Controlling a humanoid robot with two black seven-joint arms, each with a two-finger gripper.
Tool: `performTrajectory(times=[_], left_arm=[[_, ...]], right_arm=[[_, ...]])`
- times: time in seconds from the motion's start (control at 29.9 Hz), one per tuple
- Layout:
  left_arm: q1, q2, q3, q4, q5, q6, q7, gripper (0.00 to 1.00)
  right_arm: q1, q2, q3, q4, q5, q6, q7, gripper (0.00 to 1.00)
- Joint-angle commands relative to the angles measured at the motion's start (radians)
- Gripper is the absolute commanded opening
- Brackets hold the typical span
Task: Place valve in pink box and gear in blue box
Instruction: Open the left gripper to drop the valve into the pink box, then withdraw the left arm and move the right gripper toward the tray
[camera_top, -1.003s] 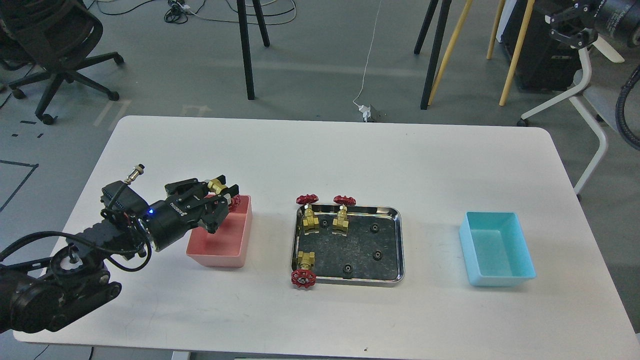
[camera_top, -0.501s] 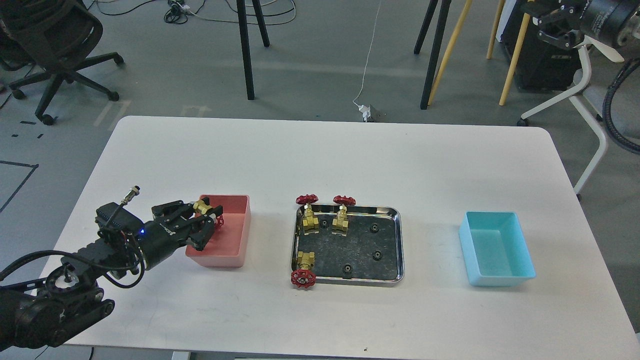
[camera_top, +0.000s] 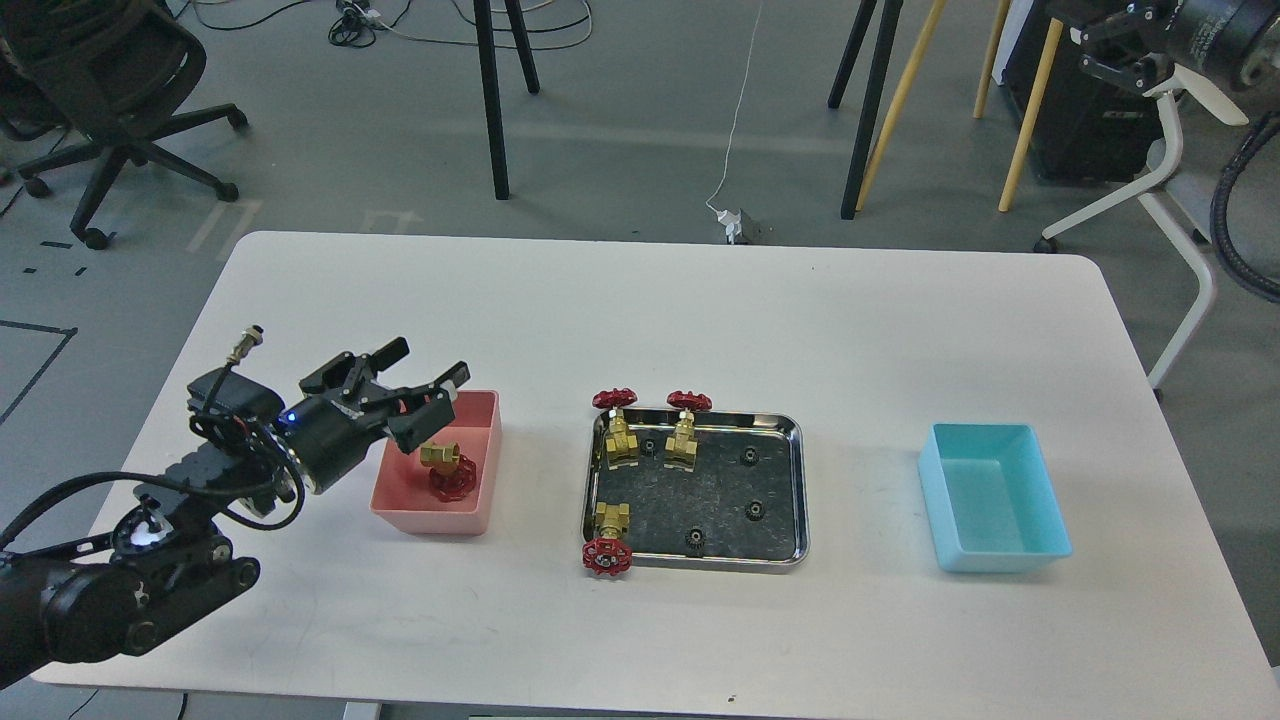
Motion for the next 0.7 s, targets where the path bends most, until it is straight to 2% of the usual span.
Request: performTrajectory(times=[0.0,0.2,0.3,0.33,0.47,0.67], left_arm=[[-0.085,0.066,-0.09,-0.078,-0.135,-0.106,-0.003,0.97],[-0.268,0.1,-0.291,-0.072,-0.522,-0.509,-0.002,0.97],[-0.395,0.103,-0.333,-0.002,-0.678,-0.697,0.006,0.97],[-0.429,0.103,-0.34,0.02,-0.721,-0.735,0.007,0.97],[-0.577,0.101,-0.342,0.129,-0.875,-0.812,0.027,0.97],[-0.687,0.091,-0.333,0.256,-0.903,-0.809,0.03,0.97]], right_arm=[[-0.005,0.003,-0.001,0.003,-0.018,0.004,0.0,0.99],[0.008,0.026,-0.073,0.092,-0.185,0.005,0.0,0.99],[0.011,0.032,-0.164,0.181,-0.28,0.005,0.011,0.99],[0.014,0.038,-0.19,0.205,-0.31,0.005,0.014,0.99],[0.06,0.112,-0.363,0.306,-0.463,0.005,0.026,0.98],[0.161,0.248,-0.682,0.359,-0.699,0.005,0.081,0.98]])
